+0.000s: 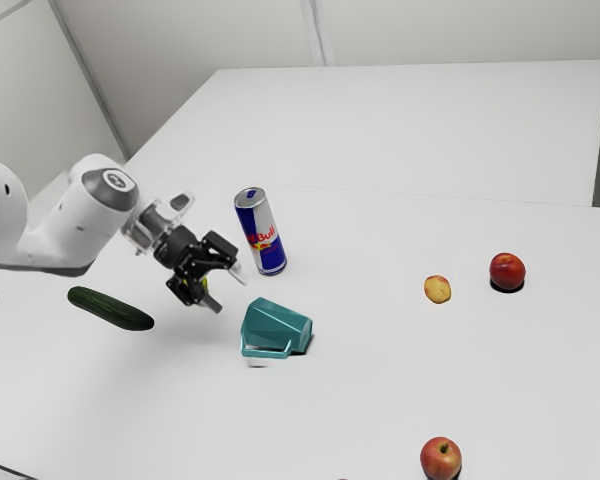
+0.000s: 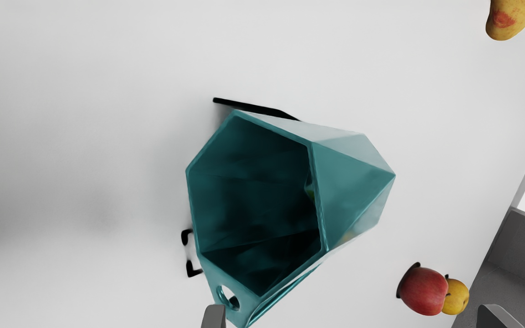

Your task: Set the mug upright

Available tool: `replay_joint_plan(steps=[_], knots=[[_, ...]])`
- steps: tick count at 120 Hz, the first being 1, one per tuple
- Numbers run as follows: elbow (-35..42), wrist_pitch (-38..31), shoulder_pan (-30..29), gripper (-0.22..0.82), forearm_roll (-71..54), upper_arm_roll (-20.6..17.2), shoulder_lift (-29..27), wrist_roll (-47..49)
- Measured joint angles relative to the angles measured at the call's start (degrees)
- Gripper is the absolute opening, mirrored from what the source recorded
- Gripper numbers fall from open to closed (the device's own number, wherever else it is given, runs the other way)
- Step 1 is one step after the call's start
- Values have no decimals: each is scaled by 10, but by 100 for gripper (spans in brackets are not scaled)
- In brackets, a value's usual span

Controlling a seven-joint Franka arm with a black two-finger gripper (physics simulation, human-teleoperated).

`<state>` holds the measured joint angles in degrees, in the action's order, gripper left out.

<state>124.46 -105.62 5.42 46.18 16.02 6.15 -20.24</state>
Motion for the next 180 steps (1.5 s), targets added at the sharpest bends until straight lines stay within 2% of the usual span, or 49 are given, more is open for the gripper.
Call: replay_joint_plan(steps=[31, 55, 92, 113, 127, 147, 171, 180], knots=[[-4, -22, -5, 60, 52, 0, 51, -50], [-4, -29, -2, 54, 84, -19, 61, -75], [31, -57, 2, 31, 112, -35, 33, -88], [29, -65, 2, 5, 116, -37, 31, -88], [26, -68, 2, -6, 117, -51, 22, -85], [25, -73, 3, -14, 117, -63, 13, -75], [21, -74, 2, -16, 114, -66, 11, -59], [18, -75, 1, -17, 107, -72, -10, -49]])
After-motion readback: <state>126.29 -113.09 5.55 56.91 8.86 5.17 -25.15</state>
